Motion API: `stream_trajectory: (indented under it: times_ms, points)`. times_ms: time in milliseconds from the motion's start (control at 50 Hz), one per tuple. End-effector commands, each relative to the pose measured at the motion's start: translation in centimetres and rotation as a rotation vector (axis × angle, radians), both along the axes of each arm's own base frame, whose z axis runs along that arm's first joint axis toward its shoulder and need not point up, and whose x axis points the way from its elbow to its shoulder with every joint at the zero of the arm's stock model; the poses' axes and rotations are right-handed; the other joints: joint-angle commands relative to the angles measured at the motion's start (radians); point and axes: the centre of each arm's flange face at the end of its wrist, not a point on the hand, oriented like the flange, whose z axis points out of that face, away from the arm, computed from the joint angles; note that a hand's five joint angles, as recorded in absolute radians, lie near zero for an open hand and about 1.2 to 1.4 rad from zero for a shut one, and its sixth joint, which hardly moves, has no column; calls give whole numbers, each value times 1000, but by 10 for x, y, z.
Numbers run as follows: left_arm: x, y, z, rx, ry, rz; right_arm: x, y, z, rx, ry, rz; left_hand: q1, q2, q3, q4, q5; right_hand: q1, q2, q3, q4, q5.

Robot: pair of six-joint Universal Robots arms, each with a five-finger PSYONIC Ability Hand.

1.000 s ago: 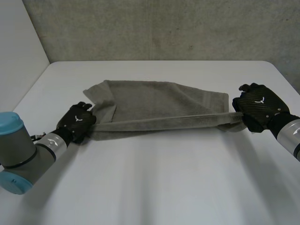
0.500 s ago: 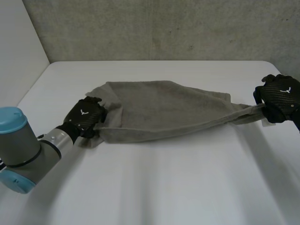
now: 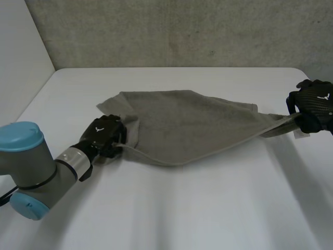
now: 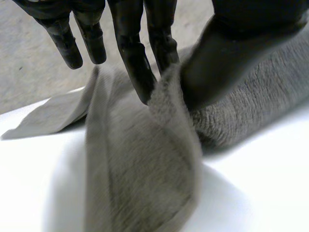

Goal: Fold the towel.

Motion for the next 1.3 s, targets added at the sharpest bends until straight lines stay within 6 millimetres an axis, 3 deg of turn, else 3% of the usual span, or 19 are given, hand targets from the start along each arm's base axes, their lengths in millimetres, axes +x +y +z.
stream_trajectory:
  times_ms: [20, 160, 200, 220, 260, 360, 520, 620, 660, 780, 900, 1000, 1040, 1060, 1200, 1240, 1300]
  points:
    - [26, -5, 4, 20, -105, 69, -5, -1, 4, 9, 1, -16, 246, 238, -45, -56, 259, 76, 70, -33, -53, 61]
    - [35, 4, 46, -31, -138, 39, -8, 2, 9, 56, -1, -18, 246, 238, -45, -56, 259, 76, 70, -33, -53, 61]
    - [34, 12, 73, -86, -121, 9, -7, 5, 15, 59, 0, -11, 246, 238, -45, -56, 259, 76, 70, -33, -53, 61]
    - [34, 12, 73, -86, -121, 9, -7, 5, 15, 59, 0, -11, 246, 238, -45, -56, 259, 76, 70, -33, -53, 61]
    - [35, 23, 94, -131, -117, 2, -4, 9, 19, 55, 1, 1, 246, 238, -45, -56, 259, 76, 70, -33, -53, 61]
    - [39, 41, 113, -167, -111, 6, -1, 15, 19, 63, 5, 18, 246, 238, -45, -56, 259, 76, 70, -33, -53, 61]
    - [46, 56, 109, -162, -134, 18, 2, 23, 13, 100, 51, 74, 246, 238, -45, -56, 259, 76, 70, -33, -53, 61]
    - [48, 52, 80, -92, -216, -4, 5, 27, 6, 139, 74, 92, 246, 238, -45, -56, 259, 76, 70, -33, -53, 61]
    - [46, 58, 56, -7, -301, -63, 5, 29, 4, 148, 88, 97, 246, 238, -45, -56, 259, 76, 70, -33, -53, 61]
    - [48, 71, 54, 85, -400, -138, 6, 32, 1, 152, 150, 114, 246, 238, -45, -56, 259, 76, 70, -33, -53, 61]
    - [43, 75, 71, 108, -373, -220, 11, 32, -1, 152, 168, 135, 246, 238, -45, -56, 259, 76, 70, -33, -53, 61]
    - [39, 59, 93, 24, -354, -240, 22, 21, -3, 141, 177, 165, 246, 238, -45, -56, 259, 76, 70, -33, -53, 61]
    - [36, 37, 106, -50, -356, -226, 27, 15, -4, 142, 178, 176, 246, 238, -45, -56, 259, 76, 70, -33, -53, 61]
    - [36, 37, 106, -50, -356, -226, 34, 9, -6, 135, 188, 188, 246, 238, -45, -56, 259, 76, 70, -33, -53, 61]
    - [16, -30, 86, -105, -374, -238, 63, -23, -16, 33, 204, 213, 246, 238, -45, -56, 259, 76, 70, -33, -53, 61]
    - [13, -41, 78, -108, -382, -234, 73, -44, -18, -47, 187, 174, 246, 238, -45, -56, 259, 76, 70, -33, -53, 61]
    - [5, -55, 66, -118, -395, -243, 79, -58, -17, -122, 175, 127, 246, 238, -45, -56, 259, 76, 70, -33, -53, 61]
